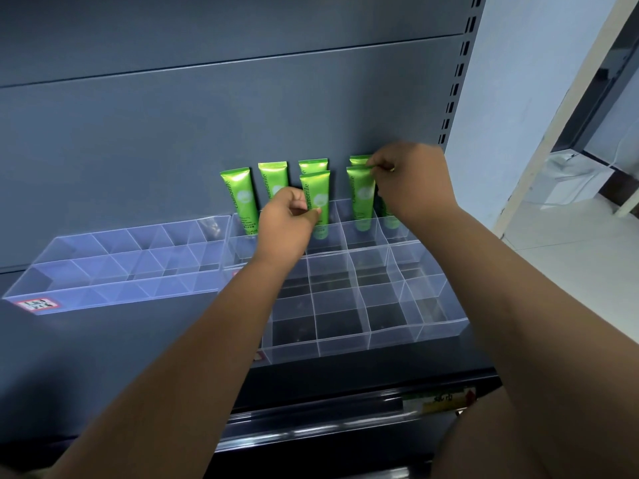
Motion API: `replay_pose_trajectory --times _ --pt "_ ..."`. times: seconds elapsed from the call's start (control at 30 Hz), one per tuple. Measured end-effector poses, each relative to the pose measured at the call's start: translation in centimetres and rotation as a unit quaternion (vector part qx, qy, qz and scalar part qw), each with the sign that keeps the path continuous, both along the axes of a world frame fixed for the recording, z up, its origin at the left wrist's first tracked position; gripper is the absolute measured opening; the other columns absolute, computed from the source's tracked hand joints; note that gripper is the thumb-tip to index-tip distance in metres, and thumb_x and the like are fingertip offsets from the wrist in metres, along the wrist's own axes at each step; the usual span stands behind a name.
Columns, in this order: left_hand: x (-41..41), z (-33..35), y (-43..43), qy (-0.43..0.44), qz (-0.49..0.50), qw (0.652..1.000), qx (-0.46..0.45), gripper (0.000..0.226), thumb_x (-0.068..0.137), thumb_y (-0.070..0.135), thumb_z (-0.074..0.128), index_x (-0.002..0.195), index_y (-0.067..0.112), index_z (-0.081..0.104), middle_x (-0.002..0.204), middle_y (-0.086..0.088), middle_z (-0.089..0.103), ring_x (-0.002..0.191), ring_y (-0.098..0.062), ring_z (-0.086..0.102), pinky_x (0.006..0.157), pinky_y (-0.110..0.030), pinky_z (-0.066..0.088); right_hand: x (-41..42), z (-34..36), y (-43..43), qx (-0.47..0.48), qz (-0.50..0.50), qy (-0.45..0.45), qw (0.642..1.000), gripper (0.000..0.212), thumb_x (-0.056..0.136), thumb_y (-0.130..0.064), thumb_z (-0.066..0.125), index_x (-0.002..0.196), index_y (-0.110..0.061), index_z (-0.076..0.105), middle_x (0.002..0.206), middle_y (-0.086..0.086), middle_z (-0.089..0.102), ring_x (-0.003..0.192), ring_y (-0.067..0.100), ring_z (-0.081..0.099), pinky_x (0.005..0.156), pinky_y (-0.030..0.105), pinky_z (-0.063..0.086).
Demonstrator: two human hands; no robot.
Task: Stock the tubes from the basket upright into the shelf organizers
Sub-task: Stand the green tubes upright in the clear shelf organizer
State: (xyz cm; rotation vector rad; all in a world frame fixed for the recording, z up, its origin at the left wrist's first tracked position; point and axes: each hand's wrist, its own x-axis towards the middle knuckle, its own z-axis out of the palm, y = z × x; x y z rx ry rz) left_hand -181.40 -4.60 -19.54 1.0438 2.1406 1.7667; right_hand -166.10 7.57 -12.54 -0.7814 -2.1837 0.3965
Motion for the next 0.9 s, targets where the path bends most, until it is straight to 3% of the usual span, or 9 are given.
replay_pose_trajectory --times 0.3,0.43,0.6,0.77,0.9 --pt "0.0 -0.1 0.1 0.009 0.002 1.0 0.0 0.025 0.087 0.005 0.075 0.082 0.017 0.053 0.079 0.003 0.055 0.078 -0.015 0.055 0.084 -0.039 0.055 -0.2 0.1 0.3 0.014 -0.031 -0.041 0.999 0.032 0.088 -0.008 0.052 0.101 -0.019 0.079 0.094 0.008 0.076 0.081 0.032 0.067 0.073 0.036 0.057" --pt "0.0 -0.1 0.1 0.012 0.002 1.0 -0.003 0.022 0.088 0.006 0.075 0.084 0.015 0.055 0.079 0.002 0.056 0.078 -0.015 0.056 0.082 -0.035 0.055 -0.1 0.1 0.2 0.05 -0.049 -0.043 0.997 0.034 0.086 -0.008 0.05 0.1 -0.02 0.078 0.091 0.008 0.074 0.078 0.032 0.063 0.067 0.03 0.051" --pt "0.2 0.0 -0.1 0.011 0.015 1.0 -0.002 0.015 0.088 0.004 0.073 0.091 0.012 0.06 0.084 0.002 0.06 0.083 -0.014 0.059 0.086 -0.029 0.055 -0.1 0.4 -0.1 0.057 -0.05 -0.056 0.996 0.031 0.082 -0.007 0.049 0.093 -0.019 0.076 0.085 0.007 0.071 0.074 0.032 0.061 0.065 0.035 0.055" --pt "0.4 0.1 -0.1 0.018 0.02 1.0 -0.01 0.013 0.089 0.004 0.072 0.091 0.01 0.061 0.082 0.003 0.059 0.081 -0.013 0.058 0.082 -0.022 0.052 0.3 0.6 -0.4 0.042 -0.061 -0.066 0.995 0.031 0.088 -0.009 0.05 0.099 -0.021 0.076 0.092 0.006 0.073 0.079 0.032 0.063 0.068 0.036 0.056" --pt "0.7 0.2 -0.3 0.025 0.028 0.999 -0.015 0.012 0.089 0.009 0.071 0.089 0.013 0.06 0.079 0.006 0.059 0.078 -0.011 0.057 0.08 -0.026 0.052 0.6 1.0 -0.8 0.041 -0.074 -0.083 0.993 0.029 0.091 -0.015 0.052 0.106 -0.024 0.075 0.093 0.006 0.072 0.081 0.033 0.063 0.066 0.033 0.052"
